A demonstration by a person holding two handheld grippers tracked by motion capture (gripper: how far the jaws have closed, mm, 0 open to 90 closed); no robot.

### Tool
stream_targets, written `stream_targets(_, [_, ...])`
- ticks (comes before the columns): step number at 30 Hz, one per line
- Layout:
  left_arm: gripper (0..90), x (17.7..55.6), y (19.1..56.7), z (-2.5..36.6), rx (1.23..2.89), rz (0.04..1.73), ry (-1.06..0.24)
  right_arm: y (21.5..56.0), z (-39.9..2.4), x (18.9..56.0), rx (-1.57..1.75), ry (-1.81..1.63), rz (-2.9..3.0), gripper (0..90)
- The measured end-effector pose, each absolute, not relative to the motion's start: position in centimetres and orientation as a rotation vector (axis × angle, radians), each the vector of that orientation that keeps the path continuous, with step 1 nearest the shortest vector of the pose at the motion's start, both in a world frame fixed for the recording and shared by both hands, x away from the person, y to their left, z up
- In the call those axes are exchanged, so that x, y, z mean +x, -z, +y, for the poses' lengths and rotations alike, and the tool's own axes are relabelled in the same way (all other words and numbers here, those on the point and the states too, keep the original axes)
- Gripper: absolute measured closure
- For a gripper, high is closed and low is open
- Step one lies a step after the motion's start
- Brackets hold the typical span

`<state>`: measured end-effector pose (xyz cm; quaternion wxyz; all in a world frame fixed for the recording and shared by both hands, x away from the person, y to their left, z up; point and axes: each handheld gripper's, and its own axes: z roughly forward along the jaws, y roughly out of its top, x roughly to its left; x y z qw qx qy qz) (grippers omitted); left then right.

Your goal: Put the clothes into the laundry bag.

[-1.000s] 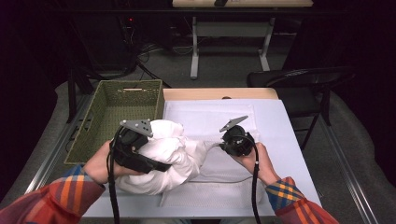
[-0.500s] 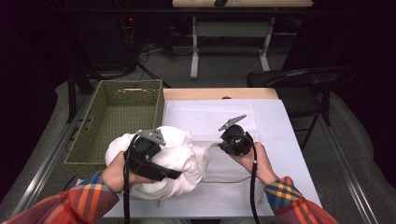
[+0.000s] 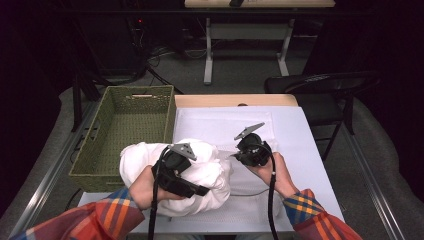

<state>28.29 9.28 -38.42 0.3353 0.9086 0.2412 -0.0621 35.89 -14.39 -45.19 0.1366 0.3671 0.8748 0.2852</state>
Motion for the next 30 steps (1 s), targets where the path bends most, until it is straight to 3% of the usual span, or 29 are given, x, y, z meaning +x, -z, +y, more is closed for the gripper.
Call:
stream_targets(9, [55.7, 28.8, 40.5, 7.7, 2.339, 0.707, 0.176, 45.2, -14.4, 35.9, 1.07, -0.829, 2.532, 89.1])
stream_targets(21, [55.6, 30.7, 45.1, 4.8, 2.262, 0.838, 0.061, 44.9, -14.7, 36.0, 1.103, -0.842, 2.494, 89.4])
stream_targets(30, [55.2, 31.8, 48.3, 2.2, 2.203, 0.962, -0.104, 44.6, -14.9, 36.0, 1.135, -0.85, 2.477, 89.7])
